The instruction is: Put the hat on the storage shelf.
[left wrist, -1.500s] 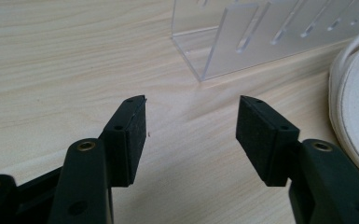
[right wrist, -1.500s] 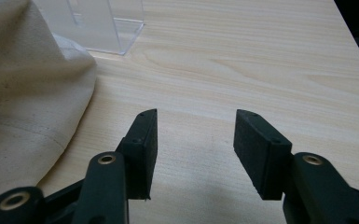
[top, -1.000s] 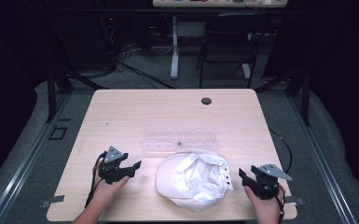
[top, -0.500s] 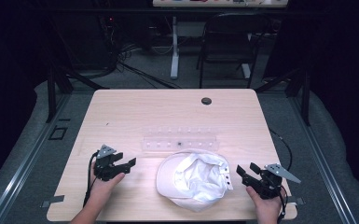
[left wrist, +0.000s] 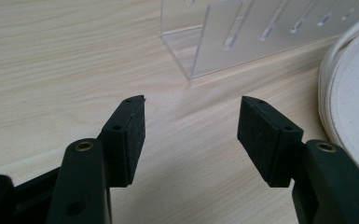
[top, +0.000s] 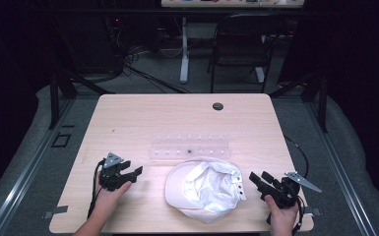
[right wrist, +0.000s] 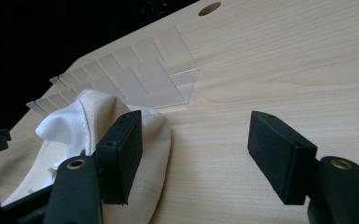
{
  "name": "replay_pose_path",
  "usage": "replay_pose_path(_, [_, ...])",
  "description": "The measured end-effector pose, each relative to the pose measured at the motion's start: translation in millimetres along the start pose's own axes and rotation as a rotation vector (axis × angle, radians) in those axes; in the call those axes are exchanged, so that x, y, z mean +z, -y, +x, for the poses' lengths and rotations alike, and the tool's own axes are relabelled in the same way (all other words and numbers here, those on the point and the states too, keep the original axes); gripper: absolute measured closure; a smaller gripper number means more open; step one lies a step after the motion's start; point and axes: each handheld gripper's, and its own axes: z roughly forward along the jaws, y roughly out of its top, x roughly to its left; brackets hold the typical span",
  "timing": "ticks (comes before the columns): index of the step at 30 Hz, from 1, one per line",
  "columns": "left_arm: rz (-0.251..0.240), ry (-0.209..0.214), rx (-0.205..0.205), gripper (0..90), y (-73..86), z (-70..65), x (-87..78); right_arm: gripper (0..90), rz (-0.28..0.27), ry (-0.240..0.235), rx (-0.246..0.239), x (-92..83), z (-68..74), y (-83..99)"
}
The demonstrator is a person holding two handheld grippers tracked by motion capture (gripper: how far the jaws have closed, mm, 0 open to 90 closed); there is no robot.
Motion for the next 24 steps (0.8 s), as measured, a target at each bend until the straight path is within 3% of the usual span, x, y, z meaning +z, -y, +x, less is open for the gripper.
replay_pose_path(2, [-0.005,-0.001,0.003,42.1,-0.1,0.3,-0.5,38.9,0.000,0.011,-0.027,0.6,0.7,0.9])
replay_pose_path(3, [-0.007,-0.005,0.004,42.1,-0.3,0.3,-1.2,45.1,0.009,0.056,-0.080,0.9,2.3,1.4])
replay_pose_path(4, [-0.007,-0.005,0.004,42.1,-0.3,0.3,-1.2,45.1,0.009,0.056,-0.080,0.9,2.3,1.4])
replay_pose_path(5, [-0.011,-0.011,0.007,42.1,-0.5,0.4,-1.6,48.4,0.022,0.105,-0.121,0.0,4.1,0.6])
replay_pose_path(6, [-0.020,-0.016,0.004,42.1,-0.5,0.1,-1.8,48.4,0.022,0.105,-0.121,0.0,4.1,0.6])
replay_pose_path(7, [-0.034,-0.023,0.009,42.8,-0.9,0.8,-3.4,50.2,0.036,0.140,-0.172,-1.3,7.3,-1.7])
replay_pose_path(8, [-0.034,-0.023,0.009,42.8,-0.9,0.8,-3.4,50.2,0.036,0.140,-0.172,-1.3,7.3,-1.7])
replay_pose_path(9, [-0.036,-0.024,0.014,42.8,-1.4,1.6,-4.6,50.4,0.058,0.186,-0.257,-1.8,13.4,-4.0])
replay_pose_path(10, [-0.035,-0.026,0.015,42.8,-1.6,1.9,-5.0,50.4,0.058,0.186,-0.257,-1.8,13.4,-4.0])
replay_pose_path(11, [-0.036,-0.028,0.011,42.8,-1.6,1.9,-5.3,51.5,0.085,0.211,-0.307,-1.2,17.6,-5.5])
replay_pose_path(12, [-0.036,-0.028,0.010,42.8,-1.7,2.2,-5.6,51.5,0.085,0.211,-0.307,-1.2,17.6,-5.5])
replay_pose_path(15, [-0.025,-0.023,0.014,42.8,-2.2,4.4,-6.7,55.4,0.142,0.264,-0.377,1.9,23.2,-10.1])
replay_pose_path(17, [-0.027,-0.024,0.009,42.8,-2.3,4.5,-7.2,56.6,0.148,0.265,-0.380,2.2,23.7,-11.2])
replay_pose_path(21, [-0.023,-0.018,0.018,43.4,-2.4,5.2,-7.8,58.2,0.225,0.265,-0.398,3.7,27.3,-20.1])
replay_pose_path(24, [-0.025,-0.029,0.017,43.4,-1.7,4.8,-7.1,58.5,0.246,0.259,-0.396,4.1,28.1,-24.7])
